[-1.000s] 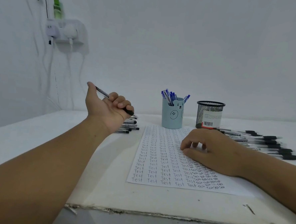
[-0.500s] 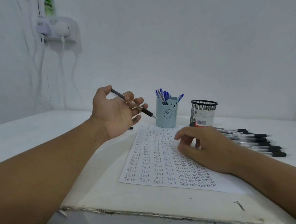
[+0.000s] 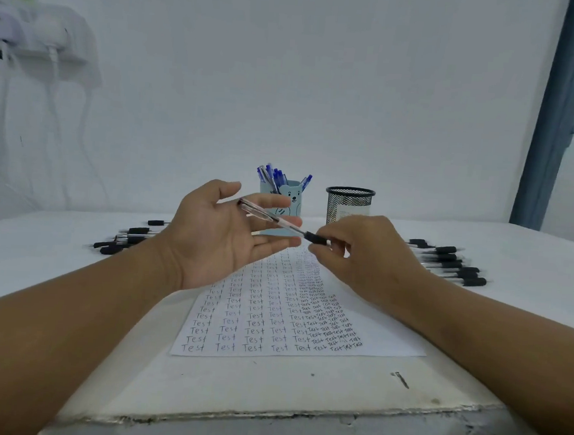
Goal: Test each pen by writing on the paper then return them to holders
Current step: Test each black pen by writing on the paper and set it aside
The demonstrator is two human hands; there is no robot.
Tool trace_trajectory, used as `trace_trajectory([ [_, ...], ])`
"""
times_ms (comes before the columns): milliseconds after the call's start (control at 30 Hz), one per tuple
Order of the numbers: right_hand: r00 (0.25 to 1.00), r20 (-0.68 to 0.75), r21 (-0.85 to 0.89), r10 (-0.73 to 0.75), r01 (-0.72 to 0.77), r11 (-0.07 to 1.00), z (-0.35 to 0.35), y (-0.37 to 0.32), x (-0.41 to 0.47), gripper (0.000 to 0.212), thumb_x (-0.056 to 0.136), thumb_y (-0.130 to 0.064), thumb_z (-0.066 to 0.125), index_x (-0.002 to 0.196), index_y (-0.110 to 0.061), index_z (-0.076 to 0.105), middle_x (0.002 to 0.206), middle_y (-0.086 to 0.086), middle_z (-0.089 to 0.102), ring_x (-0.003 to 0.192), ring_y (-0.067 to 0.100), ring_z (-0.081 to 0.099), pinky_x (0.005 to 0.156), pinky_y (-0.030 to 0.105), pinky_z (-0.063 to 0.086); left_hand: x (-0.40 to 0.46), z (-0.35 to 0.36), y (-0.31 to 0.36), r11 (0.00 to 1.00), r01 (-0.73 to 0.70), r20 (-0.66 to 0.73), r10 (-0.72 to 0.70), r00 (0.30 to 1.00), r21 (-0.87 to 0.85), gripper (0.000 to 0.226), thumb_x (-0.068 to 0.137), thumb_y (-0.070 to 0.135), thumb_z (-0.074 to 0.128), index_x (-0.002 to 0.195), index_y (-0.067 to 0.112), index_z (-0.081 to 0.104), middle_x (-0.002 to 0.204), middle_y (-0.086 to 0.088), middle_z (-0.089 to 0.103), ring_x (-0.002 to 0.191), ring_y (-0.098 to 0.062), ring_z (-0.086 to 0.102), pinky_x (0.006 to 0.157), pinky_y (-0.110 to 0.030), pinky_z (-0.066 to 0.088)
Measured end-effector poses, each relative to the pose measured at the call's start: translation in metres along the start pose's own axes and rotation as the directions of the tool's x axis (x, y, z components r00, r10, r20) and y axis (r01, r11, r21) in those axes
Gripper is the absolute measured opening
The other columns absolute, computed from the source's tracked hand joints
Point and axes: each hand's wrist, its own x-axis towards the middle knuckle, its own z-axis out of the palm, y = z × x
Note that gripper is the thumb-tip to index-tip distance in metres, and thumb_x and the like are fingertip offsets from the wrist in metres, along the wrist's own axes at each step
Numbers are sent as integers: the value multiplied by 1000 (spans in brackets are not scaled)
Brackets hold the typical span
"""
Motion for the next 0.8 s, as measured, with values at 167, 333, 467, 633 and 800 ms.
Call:
trace_trajectory([
  [167,972,51,193,231,-236,952,-1,1,-3,21,91,-22,61,79,-6,68,68,10,67,60,25,59,65,37,53,-2,-13,-5,698,-5,-196,207,959,716,50,105,48,34,111,15,71,112,-6,73,111,-24,64,100,-37,49],
  [333,886,328,585,327,-463,666,-8,1,-2,14,89,-8,66,78,-1,70,67,11,69,51,22,52,48,26,41,-8,-22,-8,333,171,-205,70,976,928,21,94,52,59,103,39,73,119,23,64,113,1,56,89,-23,39],
  [467,874,363,654,322,-486,580,-10,1,-4,31,91,-12,71,62,-6,61,57,14,57,39,14,39,40,18,31,-7,-22,-7,159,229,-239,51,970,960,15,85,58,68,96,50,72,119,23,60,106,5,53,101,-33,40],
  [633,903,350,586,249,-419,693,-11,-4,-7,36,85,-24,80,60,-14,56,53,9,61,40,11,46,45,17,39,-8,-19,-6,90,237,-240,18,971,967,15,86,52,70,100,46,71,116,20,57,100,10,49,93,-27,36],
  [800,899,361,466,250,-406,786,-9,-2,-5,45,85,-15,78,49,-19,50,50,4,61,50,12,57,57,19,47,-9,-17,-6,85,241,-242,4,970,967,15,88,53,68,102,46,69,115,23,54,97,12,46,93,-26,34],
])
